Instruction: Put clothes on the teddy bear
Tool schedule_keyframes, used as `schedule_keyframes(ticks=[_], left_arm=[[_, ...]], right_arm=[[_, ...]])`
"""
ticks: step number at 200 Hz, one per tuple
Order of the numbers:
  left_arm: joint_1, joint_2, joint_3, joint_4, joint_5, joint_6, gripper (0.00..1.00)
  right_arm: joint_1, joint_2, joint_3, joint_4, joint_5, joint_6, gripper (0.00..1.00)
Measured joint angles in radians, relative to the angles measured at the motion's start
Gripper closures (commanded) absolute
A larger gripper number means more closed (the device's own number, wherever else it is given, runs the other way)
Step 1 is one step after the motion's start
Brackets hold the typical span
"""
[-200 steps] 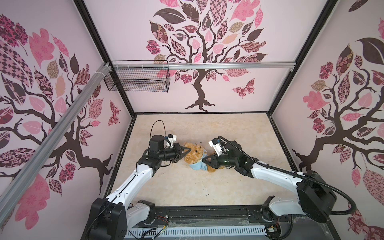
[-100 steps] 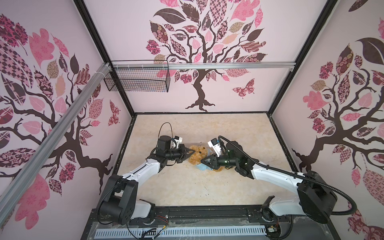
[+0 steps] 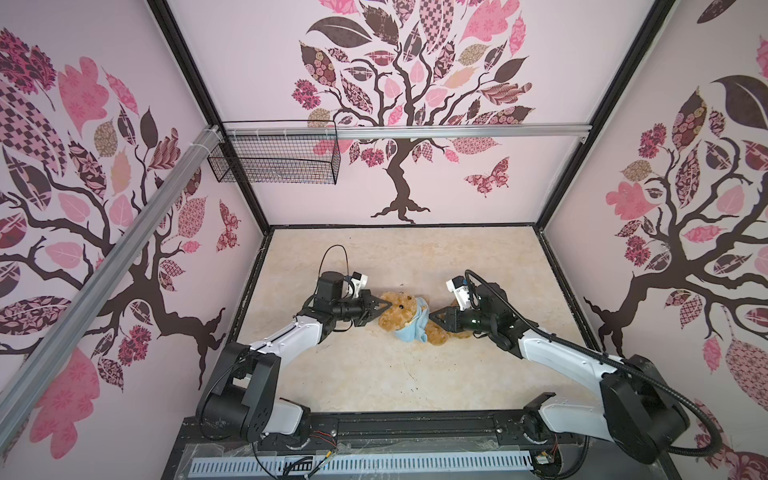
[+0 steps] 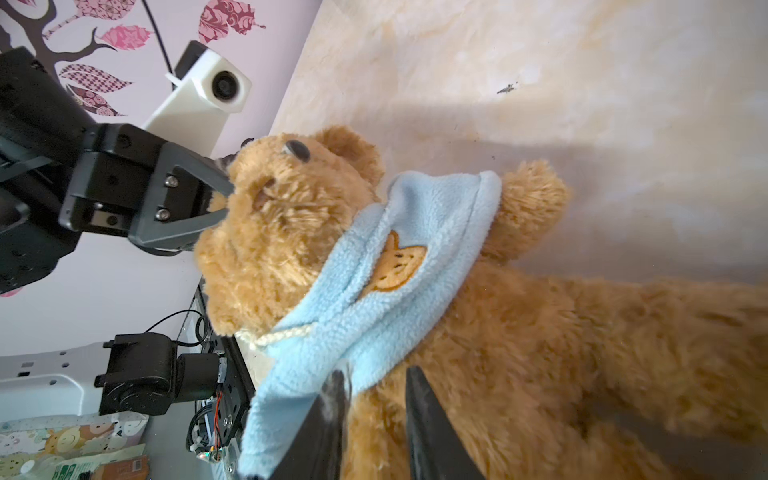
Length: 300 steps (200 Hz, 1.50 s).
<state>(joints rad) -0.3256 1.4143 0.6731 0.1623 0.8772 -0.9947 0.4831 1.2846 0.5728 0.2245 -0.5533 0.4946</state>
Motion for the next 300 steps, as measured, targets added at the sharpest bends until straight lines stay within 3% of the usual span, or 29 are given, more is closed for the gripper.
schedule_keyframes(ticks=[99, 216, 274, 300], left_arm=[[-0.030, 0.000, 0.000, -0.035, -0.013, 0.037, 1.00], [-0.045, -0.003, 0.000, -0.039, -0.030, 0.052, 1.00], [-0.055, -0.012, 0.000, -0.052, -0.050, 0.067, 1.00], [-0.056, -0.025, 0.002, -0.085, -0.073, 0.089, 1.00]], right_arm=[[0.000, 0.108, -0.002, 0.125, -0.065, 0.109, 0.71], [0.037, 0.077, -0.058, 0.145, -0.010, 0.142, 0.72], [0.075, 0.081, -0.058, 0.187, 0.036, 0.182, 0.99], [0.079, 0.059, -0.058, 0.160, 0.063, 0.169, 1.00]])
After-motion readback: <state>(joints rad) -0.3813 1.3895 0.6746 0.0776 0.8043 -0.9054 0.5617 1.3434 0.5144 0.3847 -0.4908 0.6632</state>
